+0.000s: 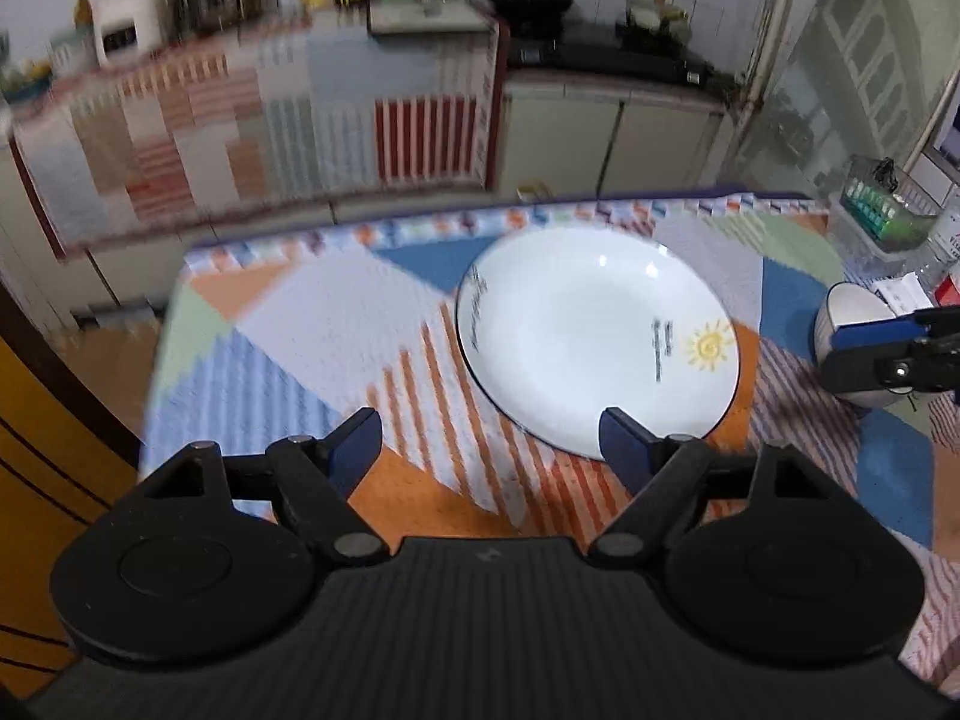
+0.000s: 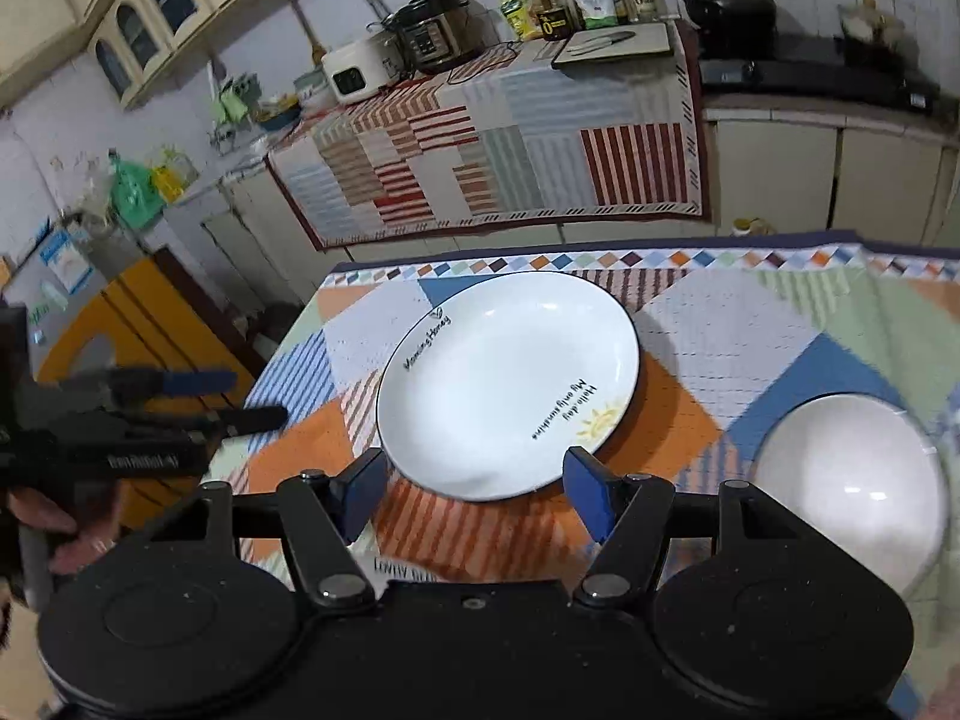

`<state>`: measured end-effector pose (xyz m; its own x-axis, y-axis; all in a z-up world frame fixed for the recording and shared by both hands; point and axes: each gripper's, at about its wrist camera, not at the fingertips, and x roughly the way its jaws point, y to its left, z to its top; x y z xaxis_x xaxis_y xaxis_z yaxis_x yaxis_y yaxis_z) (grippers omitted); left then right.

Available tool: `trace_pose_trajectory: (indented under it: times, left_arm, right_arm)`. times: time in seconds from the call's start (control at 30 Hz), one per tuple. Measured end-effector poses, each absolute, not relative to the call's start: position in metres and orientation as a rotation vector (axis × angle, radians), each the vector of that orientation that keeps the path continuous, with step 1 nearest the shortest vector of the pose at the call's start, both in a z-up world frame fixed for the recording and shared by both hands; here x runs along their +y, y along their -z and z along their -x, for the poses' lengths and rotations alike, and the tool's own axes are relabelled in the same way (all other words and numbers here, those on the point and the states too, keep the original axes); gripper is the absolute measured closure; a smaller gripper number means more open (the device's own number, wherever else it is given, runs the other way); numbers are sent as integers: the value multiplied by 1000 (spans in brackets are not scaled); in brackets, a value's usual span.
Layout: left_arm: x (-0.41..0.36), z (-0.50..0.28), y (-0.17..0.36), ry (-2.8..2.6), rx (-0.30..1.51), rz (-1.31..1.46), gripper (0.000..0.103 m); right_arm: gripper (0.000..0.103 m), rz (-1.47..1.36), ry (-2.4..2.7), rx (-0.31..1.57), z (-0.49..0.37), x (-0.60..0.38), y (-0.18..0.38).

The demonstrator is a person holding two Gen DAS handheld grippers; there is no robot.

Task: Organize plates and bowls
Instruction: 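Move the left gripper to the white sun-print plate and grasp its rim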

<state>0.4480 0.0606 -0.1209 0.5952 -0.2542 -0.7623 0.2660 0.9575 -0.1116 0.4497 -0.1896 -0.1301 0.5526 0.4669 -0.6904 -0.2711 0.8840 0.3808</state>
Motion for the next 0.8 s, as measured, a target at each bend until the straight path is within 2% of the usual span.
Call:
trace_pose_trajectory:
  times: [0.17,0.33,0.67,0.77,0.8]
  left_arm:
    - [69,-475,154,279,926,111,29]
    - [74,-496,182,274,958,187,37]
    - [68,-521,201,304,1013,221,62]
    - [62,-523,202,298,998,208,71]
    - [60,-524,202,299,996,210,77]
  right_arm:
    - [33,-285,-405,895,-473,-190,168]
    - [35,-312,-353,908,-488,-192,197]
    - [35,-396,-346,866,-501,-192,223]
    - [44,-407,-324,862,-505,-193,227]
    - [47,-414,-317,853,-505,-194,228]
